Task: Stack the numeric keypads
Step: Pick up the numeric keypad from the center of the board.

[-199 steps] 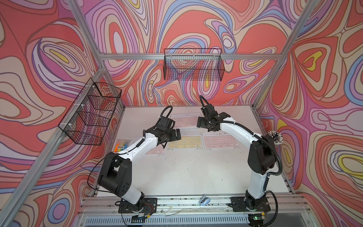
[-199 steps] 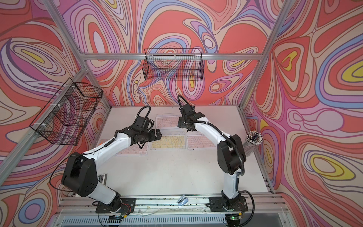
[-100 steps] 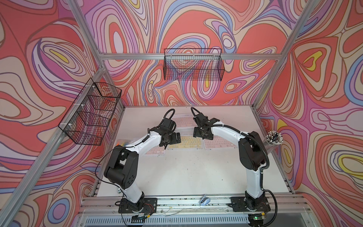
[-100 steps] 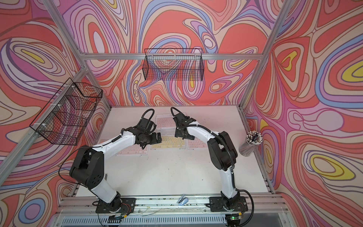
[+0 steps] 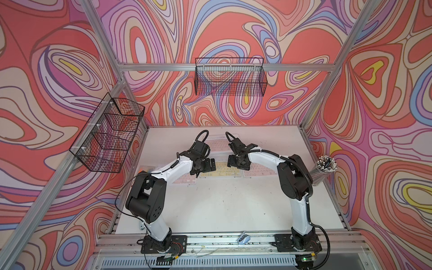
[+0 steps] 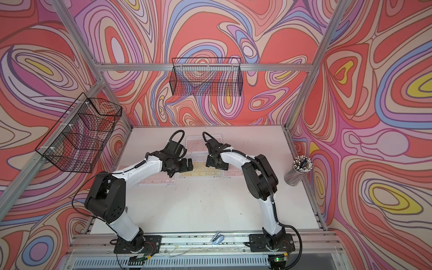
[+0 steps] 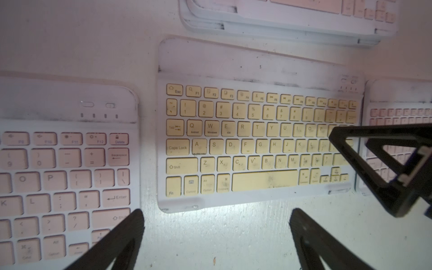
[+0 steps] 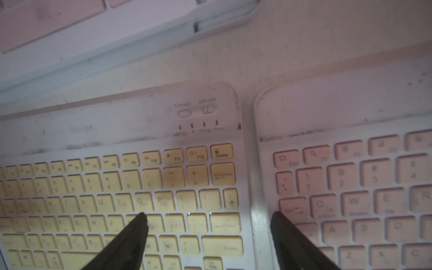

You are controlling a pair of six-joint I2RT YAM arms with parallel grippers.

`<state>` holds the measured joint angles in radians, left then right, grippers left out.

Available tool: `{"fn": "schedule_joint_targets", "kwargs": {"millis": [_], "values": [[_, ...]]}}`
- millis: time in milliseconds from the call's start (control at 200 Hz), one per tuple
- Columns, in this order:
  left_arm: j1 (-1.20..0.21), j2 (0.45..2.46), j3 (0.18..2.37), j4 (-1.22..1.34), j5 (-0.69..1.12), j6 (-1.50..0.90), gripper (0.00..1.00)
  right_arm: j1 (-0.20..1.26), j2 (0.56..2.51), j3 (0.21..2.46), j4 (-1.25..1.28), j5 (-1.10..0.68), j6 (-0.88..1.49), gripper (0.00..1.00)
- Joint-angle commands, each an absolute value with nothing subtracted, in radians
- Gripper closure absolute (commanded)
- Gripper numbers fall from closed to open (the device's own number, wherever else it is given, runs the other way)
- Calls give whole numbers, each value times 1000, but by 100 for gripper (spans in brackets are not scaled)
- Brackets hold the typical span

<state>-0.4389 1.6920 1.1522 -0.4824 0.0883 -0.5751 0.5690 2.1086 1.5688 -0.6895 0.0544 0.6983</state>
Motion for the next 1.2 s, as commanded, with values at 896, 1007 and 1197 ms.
{"fn": "schedule_joint_targets", "kwargs": {"millis": [896, 1007, 1197], "values": [[-440, 1750, 1173, -464, 76, -568, 0, 568, 2158, 1547, -689, 86, 715, 13], [-437, 1772, 1189, -462, 81, -571, 0, 568, 2162, 1549, -684, 74, 714, 13], [-435, 1804, 1217, -469, 80, -568, 0, 568, 2172, 1555, -680, 66, 714, 13]]}}
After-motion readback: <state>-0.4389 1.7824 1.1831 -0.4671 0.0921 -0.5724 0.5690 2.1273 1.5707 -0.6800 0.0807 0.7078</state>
